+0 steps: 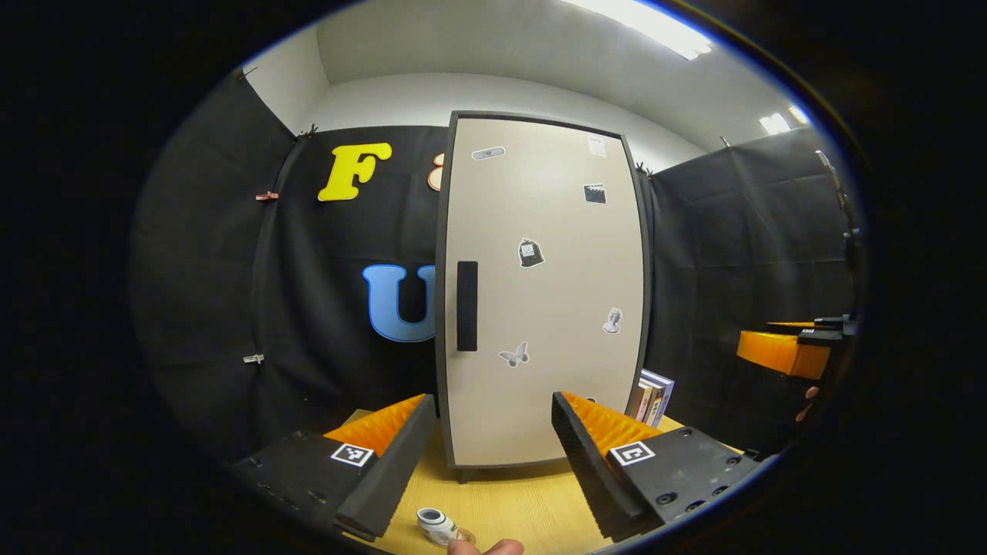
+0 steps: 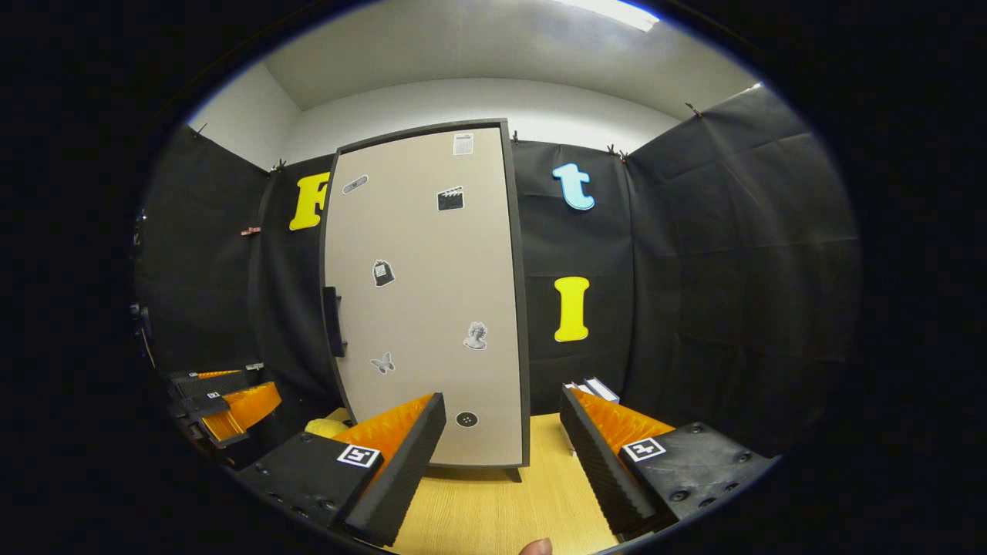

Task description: Open the cabinet door with the right hand, grasp the bottle in the cabinet with the left hand and place it on the coaster, then close the cabinet door with the right hand.

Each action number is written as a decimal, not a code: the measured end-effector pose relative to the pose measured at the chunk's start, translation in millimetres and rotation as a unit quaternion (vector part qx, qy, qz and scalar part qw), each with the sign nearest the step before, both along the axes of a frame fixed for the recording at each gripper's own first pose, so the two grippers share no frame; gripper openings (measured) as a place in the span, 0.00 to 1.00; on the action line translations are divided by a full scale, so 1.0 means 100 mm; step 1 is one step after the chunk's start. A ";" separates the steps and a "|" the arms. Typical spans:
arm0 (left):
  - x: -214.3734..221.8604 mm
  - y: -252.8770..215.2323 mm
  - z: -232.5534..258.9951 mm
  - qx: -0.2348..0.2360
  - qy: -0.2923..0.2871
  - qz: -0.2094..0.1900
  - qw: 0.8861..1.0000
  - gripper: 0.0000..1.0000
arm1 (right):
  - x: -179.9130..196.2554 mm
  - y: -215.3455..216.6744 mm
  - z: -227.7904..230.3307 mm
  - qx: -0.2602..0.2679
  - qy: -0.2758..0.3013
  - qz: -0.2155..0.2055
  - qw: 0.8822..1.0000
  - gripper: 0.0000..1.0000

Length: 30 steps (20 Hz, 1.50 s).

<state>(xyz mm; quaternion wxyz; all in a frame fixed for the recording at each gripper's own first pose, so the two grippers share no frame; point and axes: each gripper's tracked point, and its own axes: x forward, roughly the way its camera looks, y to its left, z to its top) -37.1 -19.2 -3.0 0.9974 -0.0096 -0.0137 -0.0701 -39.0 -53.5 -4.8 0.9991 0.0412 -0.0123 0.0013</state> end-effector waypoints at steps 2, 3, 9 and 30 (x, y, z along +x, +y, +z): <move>0.02 -0.04 0.01 -0.004 -0.002 0.012 1.000 0.95 | 0.03 -0.03 -0.02 -0.003 0.000 0.008 1.000 0.98; 0.03 -0.08 0.03 -0.006 -0.005 0.015 1.000 0.95 | 0.05 -0.04 -0.03 -0.005 -0.002 0.013 1.000 0.98; 0.07 -0.33 0.12 0.024 -0.021 0.033 0.999 0.95 | 0.20 -0.15 -0.19 0.003 0.006 0.030 1.000 0.98; 0.20 -1.08 -0.12 0.014 -0.024 0.084 0.996 0.95 | 0.53 -0.64 -0.48 -0.004 0.006 0.074 0.997 0.98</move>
